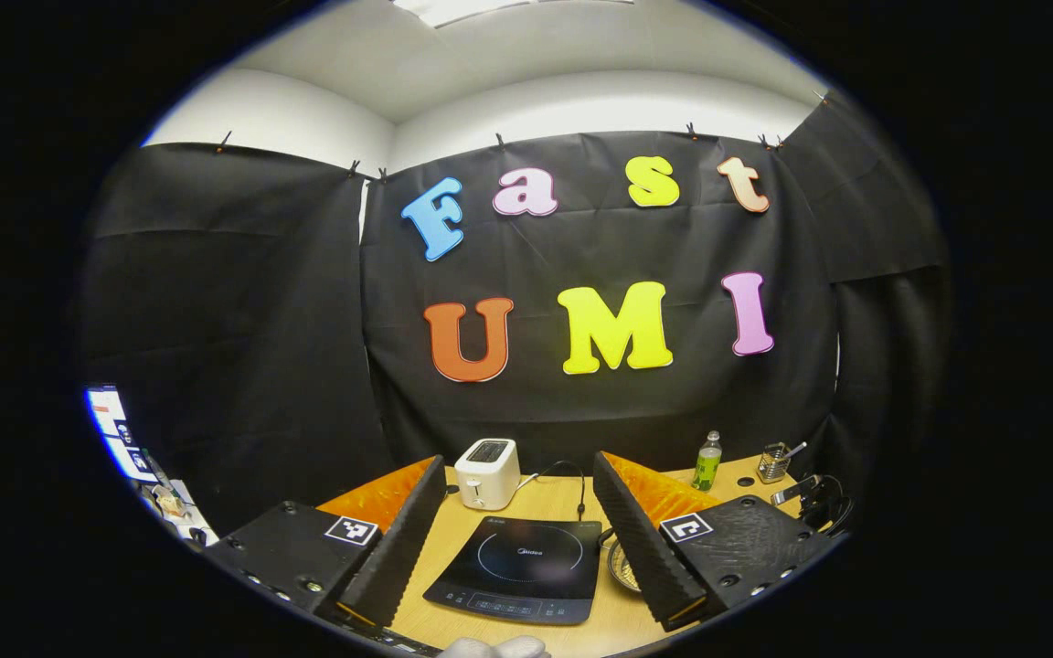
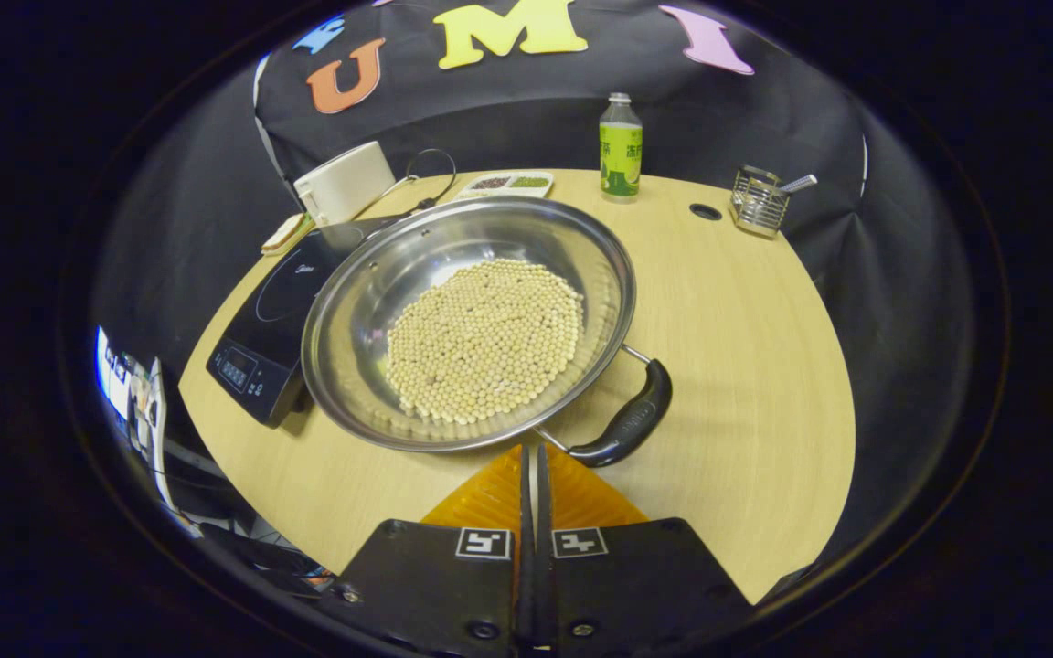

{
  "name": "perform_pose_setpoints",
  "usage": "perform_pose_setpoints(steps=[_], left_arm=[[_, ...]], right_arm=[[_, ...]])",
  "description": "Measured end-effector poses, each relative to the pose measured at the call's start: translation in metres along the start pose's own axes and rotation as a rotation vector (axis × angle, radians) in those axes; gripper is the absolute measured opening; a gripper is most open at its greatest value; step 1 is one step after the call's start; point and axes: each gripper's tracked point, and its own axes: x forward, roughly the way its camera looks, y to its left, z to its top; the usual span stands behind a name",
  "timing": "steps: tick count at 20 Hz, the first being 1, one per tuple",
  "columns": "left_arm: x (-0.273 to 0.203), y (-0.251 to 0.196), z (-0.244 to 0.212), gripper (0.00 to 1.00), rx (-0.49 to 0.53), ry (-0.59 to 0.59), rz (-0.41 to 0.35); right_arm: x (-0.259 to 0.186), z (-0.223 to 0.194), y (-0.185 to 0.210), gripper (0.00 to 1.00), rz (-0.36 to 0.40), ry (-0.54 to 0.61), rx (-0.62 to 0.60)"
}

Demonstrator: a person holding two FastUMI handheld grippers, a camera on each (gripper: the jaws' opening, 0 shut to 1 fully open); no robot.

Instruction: First push the handle of the pot to place it horizontally, then grasp the pot with both hands and set it on the induction cooktop.

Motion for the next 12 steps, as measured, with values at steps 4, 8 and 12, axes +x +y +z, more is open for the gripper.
perform_pose_setpoints(steps=[4, 8, 12], left_arm=[[0.0, -0.012, 0.002, 0.96, -0.001, 0.006, 0.017], [-0.004, -0.022, 0.002, 0.96, -0.001, 0.015, 0.047], [-0.008, -0.028, 0.003, 0.96, -0.003, 0.022, 0.089]], right_arm=[[0.003, 0.007, -0.014, 0.04, 0.005, 0.002, -0.006], [0.005, 0.016, -0.03, 0.03, 0.013, 0.007, -0.021], [0.008, 0.022, -0.041, 0.0, 0.023, 0.018, -0.052]])
